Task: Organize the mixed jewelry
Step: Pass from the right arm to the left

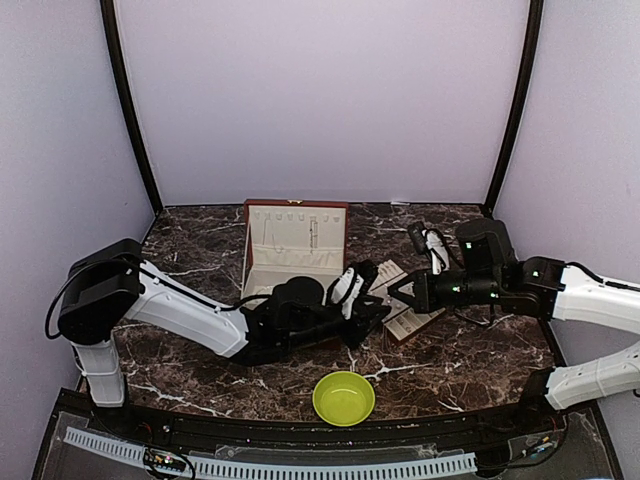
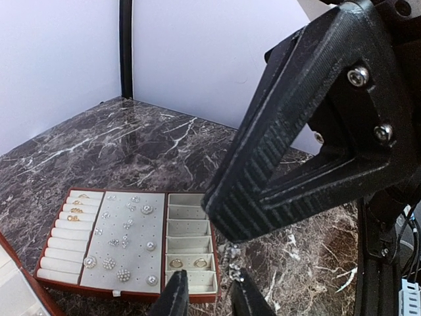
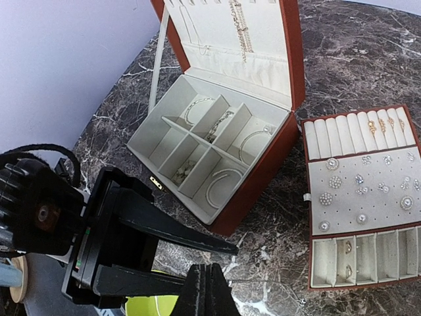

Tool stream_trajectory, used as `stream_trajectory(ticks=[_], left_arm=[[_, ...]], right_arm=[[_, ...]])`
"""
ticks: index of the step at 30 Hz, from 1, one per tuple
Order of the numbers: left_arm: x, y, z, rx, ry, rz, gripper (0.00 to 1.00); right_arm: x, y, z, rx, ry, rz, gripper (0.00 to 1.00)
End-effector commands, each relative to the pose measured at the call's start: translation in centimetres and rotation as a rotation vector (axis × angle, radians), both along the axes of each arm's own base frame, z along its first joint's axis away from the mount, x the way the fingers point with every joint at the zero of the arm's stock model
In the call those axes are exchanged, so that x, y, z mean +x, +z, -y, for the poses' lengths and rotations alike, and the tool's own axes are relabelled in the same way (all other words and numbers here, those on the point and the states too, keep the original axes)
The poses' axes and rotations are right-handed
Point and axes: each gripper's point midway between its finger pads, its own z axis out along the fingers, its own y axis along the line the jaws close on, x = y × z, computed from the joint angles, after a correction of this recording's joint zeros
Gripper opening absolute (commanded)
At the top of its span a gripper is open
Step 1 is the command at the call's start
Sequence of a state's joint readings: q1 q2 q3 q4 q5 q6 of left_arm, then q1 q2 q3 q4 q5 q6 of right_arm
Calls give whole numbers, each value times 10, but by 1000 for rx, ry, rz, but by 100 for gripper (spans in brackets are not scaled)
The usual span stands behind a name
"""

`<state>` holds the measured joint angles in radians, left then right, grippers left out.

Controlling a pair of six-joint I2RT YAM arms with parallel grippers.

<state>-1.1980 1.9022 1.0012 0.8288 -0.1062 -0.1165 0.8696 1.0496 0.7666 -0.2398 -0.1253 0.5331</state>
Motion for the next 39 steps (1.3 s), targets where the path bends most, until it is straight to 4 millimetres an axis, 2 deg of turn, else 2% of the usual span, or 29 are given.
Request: stream_trajectory(ticks=[1, 21, 33, 39], left_arm=[[0, 5, 6, -3, 20, 15, 24], [15, -6, 0, 31, 178, 4, 24], [19, -2, 14, -10, 174, 3, 24], [18, -8, 18, -11, 164, -9, 24]], right_arm=[[6, 17, 1, 38, -30, 35, 0], [9, 20, 6, 46, -70, 31, 0], [7, 19, 5, 63, -72, 12, 0], [7, 21, 7, 77, -92, 1, 0]])
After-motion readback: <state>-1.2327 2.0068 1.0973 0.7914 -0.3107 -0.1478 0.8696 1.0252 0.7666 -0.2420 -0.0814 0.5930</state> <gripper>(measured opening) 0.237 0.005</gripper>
